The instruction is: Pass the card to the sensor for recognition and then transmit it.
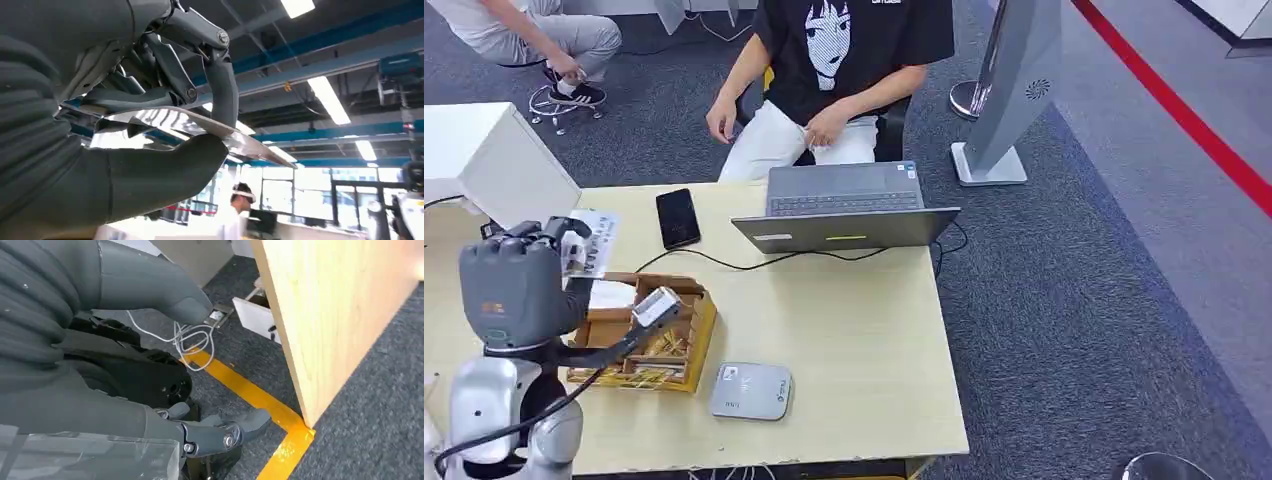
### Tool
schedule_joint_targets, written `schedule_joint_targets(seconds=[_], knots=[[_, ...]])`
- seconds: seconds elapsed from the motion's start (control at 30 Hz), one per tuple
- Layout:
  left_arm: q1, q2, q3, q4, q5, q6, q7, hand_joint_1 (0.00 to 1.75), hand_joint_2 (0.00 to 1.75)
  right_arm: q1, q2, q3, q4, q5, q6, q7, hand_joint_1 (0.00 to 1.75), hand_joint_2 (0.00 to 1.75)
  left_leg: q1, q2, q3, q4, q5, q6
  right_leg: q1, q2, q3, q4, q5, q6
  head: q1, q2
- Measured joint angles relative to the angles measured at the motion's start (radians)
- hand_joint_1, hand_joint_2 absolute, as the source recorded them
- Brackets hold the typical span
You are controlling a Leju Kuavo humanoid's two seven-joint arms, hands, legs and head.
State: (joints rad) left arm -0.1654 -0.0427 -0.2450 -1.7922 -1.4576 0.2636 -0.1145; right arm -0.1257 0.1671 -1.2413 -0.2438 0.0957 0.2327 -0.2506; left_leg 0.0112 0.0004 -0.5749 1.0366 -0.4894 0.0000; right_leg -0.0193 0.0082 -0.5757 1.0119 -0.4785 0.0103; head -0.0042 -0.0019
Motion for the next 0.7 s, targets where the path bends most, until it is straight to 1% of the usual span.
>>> schedule_joint_targets(seconds=[0.03,0.1,0.17,0.23,0.37,0.53,0.7], knots=[[0.030,-0.006,-0.012,-0.008,0.012,0.008,-0.006,1.75,1.75,0.000,0.000,-0.005,-0.001,-0.007,-0.001,-0.002,0.00,1.75,0.000,0.000,0.000,0.000,0.000,0.000,0.000,0.000,0.000,0.000,0.000,0.000,0.002,0.000],[0.102,-0.018,-0.043,-0.013,0.050,0.027,-0.026,1.75,1.75,0.004,0.002,-0.016,-0.004,-0.025,-0.003,-0.006,0.00,1.75,0.000,0.001,0.001,0.000,0.000,0.000,0.000,0.001,0.000,0.000,0.000,0.000,0.000,0.000],[0.165,-0.026,-0.070,-0.008,0.087,0.040,-0.041,1.75,1.75,0.008,0.002,-0.026,-0.007,-0.041,-0.006,-0.013,0.00,1.75,0.000,0.000,0.000,0.000,-0.001,0.001,0.000,0.000,-0.001,-0.001,0.000,0.000,0.001,0.000],[0.212,-0.031,-0.092,0.013,0.124,0.055,-0.050,1.75,1.75,0.009,0.005,-0.035,-0.011,-0.055,-0.010,-0.018,0.00,1.75,0.000,0.000,0.000,0.000,-0.001,0.001,0.000,0.000,-0.001,-0.001,0.000,0.000,0.001,0.000],[0.299,-0.036,-0.122,0.089,0.198,0.081,-0.060,1.75,1.75,0.014,0.011,-0.048,-0.019,-0.078,-0.021,-0.024,0.00,1.75,0.000,0.001,0.000,0.000,-0.001,0.001,0.000,0.001,-0.001,-0.001,0.000,0.000,0.000,0.000],[0.370,-0.037,-0.152,0.201,0.269,0.118,-0.066,1.75,1.75,0.018,0.021,-0.057,-0.029,-0.096,-0.024,-0.036,0.00,1.75,0.000,0.001,0.000,0.000,-0.001,0.001,0.000,0.001,-0.001,-0.001,0.000,0.000,0.000,0.000],[0.387,-0.034,-0.174,0.282,0.292,0.131,-0.048,1.75,1.75,0.022,0.026,-0.057,-0.037,-0.096,-0.025,-0.036,0.00,1.75,0.000,0.000,0.000,0.000,-0.001,0.001,0.000,0.000,-0.001,-0.001,0.000,0.000,0.000,0.000]])
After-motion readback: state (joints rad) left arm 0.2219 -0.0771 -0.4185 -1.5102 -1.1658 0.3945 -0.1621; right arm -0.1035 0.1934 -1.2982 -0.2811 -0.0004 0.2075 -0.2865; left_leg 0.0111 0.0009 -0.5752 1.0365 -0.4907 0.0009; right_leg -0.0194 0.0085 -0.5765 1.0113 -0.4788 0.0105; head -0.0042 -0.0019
